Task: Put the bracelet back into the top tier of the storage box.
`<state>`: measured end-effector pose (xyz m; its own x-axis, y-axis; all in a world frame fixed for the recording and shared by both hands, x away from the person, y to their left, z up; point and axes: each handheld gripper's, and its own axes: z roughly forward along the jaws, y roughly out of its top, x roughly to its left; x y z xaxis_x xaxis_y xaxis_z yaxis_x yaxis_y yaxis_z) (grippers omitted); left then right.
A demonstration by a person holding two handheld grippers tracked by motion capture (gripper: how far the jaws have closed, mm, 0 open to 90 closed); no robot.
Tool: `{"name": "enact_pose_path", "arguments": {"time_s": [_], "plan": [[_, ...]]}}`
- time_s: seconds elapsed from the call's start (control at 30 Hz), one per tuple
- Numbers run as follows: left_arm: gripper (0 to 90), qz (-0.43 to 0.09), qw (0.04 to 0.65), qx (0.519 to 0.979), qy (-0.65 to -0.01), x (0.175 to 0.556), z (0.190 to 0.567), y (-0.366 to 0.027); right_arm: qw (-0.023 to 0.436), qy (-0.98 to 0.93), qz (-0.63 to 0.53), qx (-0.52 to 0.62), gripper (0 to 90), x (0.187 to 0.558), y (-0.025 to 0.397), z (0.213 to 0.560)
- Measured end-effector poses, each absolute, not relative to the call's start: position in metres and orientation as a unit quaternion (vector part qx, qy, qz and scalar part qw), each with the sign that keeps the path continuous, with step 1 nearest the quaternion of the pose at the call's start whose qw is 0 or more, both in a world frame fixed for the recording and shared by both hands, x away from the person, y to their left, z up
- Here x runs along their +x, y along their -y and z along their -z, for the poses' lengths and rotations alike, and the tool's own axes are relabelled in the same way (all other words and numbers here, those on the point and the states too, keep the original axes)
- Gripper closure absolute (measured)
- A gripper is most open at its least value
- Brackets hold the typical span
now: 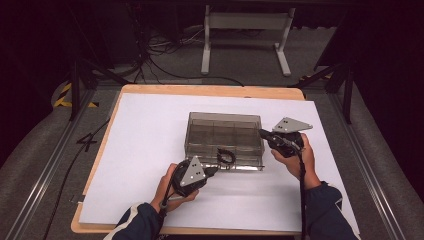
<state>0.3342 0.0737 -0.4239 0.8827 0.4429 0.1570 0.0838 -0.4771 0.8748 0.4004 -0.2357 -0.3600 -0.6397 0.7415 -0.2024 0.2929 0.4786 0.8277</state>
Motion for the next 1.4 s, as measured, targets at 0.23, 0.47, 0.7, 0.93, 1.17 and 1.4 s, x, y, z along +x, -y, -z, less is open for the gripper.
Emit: {"name": "enact_pose_path", "arguments": {"time_s": [0.23, 0.47, 0.7, 0.93, 1.17, 1.4], "plan": [[89.7, -0.192, 0.486, 0.837, -0.16, 0.341, 0.423, -0.071, 0.283, -0.814, -0.396, 0.317, 90.0, 0.4, 0.235, 0.36], [89.7, -0.191, 0.488, 0.836, -0.166, 0.347, 0.423, -0.07, 0.281, -0.815, -0.397, 0.316, 90.0, 0.401, 0.235, 0.359], [89.7, -0.195, 0.485, 0.836, -0.167, 0.352, 0.424, -0.067, 0.281, -0.814, -0.398, 0.316, 90.0, 0.401, 0.236, 0.36], [89.7, -0.199, 0.487, 0.832, -0.176, 0.358, 0.424, -0.068, 0.281, -0.814, -0.399, 0.316, 90.0, 0.401, 0.236, 0.36], [89.7, -0.203, 0.486, 0.831, -0.179, 0.362, 0.424, -0.067, 0.281, -0.814, -0.399, 0.316, 90.0, 0.401, 0.236, 0.36], [89.7, -0.209, 0.486, 0.828, -0.187, 0.367, 0.424, -0.067, 0.28, -0.813, -0.399, 0.317, 90.0, 0.401, 0.236, 0.36]]}}
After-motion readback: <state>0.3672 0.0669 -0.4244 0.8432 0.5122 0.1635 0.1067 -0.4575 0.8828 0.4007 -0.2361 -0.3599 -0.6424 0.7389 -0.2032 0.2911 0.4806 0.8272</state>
